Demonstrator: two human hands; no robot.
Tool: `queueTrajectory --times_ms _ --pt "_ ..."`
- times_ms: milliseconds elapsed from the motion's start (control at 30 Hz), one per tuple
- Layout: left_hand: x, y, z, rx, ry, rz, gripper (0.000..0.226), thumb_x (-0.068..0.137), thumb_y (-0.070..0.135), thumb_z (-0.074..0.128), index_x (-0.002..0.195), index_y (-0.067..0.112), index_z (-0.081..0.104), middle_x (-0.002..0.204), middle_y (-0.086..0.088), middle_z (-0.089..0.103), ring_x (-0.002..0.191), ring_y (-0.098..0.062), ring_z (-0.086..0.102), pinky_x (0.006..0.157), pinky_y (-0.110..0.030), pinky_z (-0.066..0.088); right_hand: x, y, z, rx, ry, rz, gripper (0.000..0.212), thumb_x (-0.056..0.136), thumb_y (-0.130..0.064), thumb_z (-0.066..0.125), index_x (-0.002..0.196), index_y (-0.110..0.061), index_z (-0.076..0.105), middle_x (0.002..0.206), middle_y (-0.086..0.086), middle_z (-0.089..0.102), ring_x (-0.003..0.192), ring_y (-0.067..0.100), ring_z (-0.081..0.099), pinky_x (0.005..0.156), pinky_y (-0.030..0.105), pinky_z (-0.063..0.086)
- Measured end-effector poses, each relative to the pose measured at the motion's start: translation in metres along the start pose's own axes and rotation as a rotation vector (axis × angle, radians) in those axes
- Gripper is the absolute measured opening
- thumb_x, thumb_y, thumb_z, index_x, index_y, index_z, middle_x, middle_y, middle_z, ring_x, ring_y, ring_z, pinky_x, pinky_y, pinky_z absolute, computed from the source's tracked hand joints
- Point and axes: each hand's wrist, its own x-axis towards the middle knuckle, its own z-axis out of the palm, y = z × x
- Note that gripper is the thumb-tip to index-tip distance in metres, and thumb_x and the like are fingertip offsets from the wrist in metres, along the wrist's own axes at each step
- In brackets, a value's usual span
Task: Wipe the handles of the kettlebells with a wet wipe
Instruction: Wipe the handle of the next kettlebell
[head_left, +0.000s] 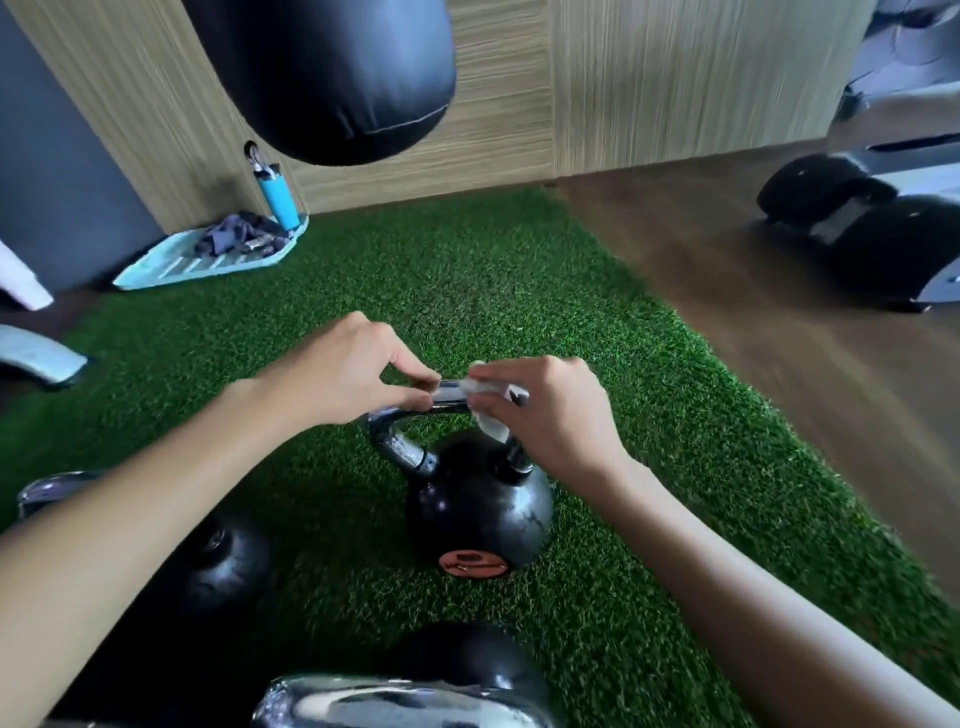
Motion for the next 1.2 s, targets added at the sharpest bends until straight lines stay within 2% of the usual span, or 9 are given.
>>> queueTrajectory --times_ms 233,333,467,567,667,733,867,967,1200 --pt "-0.011 0.001 0.013 -0.088 0.089 -0.036 0.032 0.074 0.06 0.076 0.105 0.048 0.075 0.043 0.011 0.057 0.041 -0.01 0.024 0.045 -0.025 0.025 -0.049 0.031 0.006 0.29 0.22 0.192 0.036 0.085 -0.038 0.077 0.12 -0.034 0.07 0.092 -0.017 0.077 0.036 0.005 0.033 0.037 0.013 0.024" --pt "-0.012 0.004 0.015 -0.082 0.107 -0.033 0.028 0.077 0.056 0.076 0.103 0.047 0.076 0.046 0.029 0.057 0.04 -0.009 0.022 0.042 -0.024 0.022 -0.044 0.028 0.012 0.366 0.229 0.206 0.037 0.083 -0.037 0.077 0.119 -0.031 0.071 0.094 -0.019 0.075 0.037 0.005 0.037 0.036 0.018 0.028" --pt "-0.015 0.002 0.019 -0.053 0.175 -0.024 0.034 0.076 0.058 0.075 0.108 0.049 0.073 0.036 0.014 0.05 0.036 -0.009 0.022 0.039 -0.024 0.02 -0.031 0.026 0.015 0.354 0.183 0.164 0.035 0.085 -0.041 0.076 0.119 -0.036 0.072 0.085 -0.019 0.075 0.039 0.008 0.037 0.036 0.029 0.032" --pt "-0.024 0.002 0.029 -0.078 0.265 0.012 0.038 0.078 0.054 0.075 0.115 0.047 0.068 0.055 0.024 0.061 0.032 -0.009 0.034 0.033 -0.014 0.018 -0.055 0.039 0.023 0.419 0.248 0.248 0.041 0.086 -0.035 0.076 0.126 -0.028 0.069 0.07 -0.022 0.069 0.042 0.008 0.034 0.037 0.025 0.028" --pt "-0.03 -0.004 0.036 -0.134 0.322 0.013 0.039 0.077 0.06 0.07 0.113 0.045 0.072 0.061 0.026 0.065 0.033 -0.012 0.032 0.031 -0.018 0.018 -0.074 0.048 0.031 0.691 0.198 0.407 0.053 0.081 -0.043 0.077 0.13 -0.023 0.067 0.101 -0.013 0.077 0.074 0.019 0.073 0.066 0.041 0.062" --pt "-0.03 -0.005 0.039 -0.176 0.331 -0.006 0.033 0.076 0.059 0.073 0.106 0.047 0.073 0.052 0.023 0.064 0.032 -0.012 0.031 0.032 -0.017 0.018 -0.074 0.05 0.03 0.726 0.176 0.436 0.054 0.08 -0.041 0.078 0.129 -0.019 0.068 0.111 -0.006 0.076 0.097 0.013 0.075 0.083 0.045 0.062" --pt "-0.027 -0.002 0.039 -0.251 0.338 -0.034 0.022 0.075 0.048 0.082 0.095 0.046 0.075 0.073 0.035 0.067 0.032 -0.01 0.033 0.032 -0.011 0.019 -0.068 0.052 0.024 0.722 0.165 0.41 0.046 0.085 -0.028 0.077 0.128 -0.016 0.068 0.11 -0.006 0.076 0.097 0.009 0.074 0.084 0.038 0.062" --pt "-0.026 -0.002 0.039 -0.196 0.313 -0.044 0.02 0.077 0.049 0.082 0.094 0.043 0.074 0.067 0.041 0.062 0.034 -0.009 0.035 0.034 -0.012 0.018 -0.075 0.057 0.032 0.733 0.112 0.474 0.052 0.082 -0.035 0.078 0.13 -0.017 0.066 0.11 -0.004 0.077 0.1 0.011 0.073 0.089 0.041 0.06" --pt "-0.02 0.0 0.033 -0.073 0.237 -0.02 0.022 0.082 0.049 0.077 0.098 0.043 0.065 0.095 0.028 0.068 0.051 0.017 0.048 0.047 -0.016 0.022 -0.076 0.066 0.036 0.654 0.099 0.481 0.044 0.082 -0.041 0.079 0.123 -0.028 0.069 0.111 -0.01 0.076 0.105 0.003 0.07 0.09 0.036 0.06"
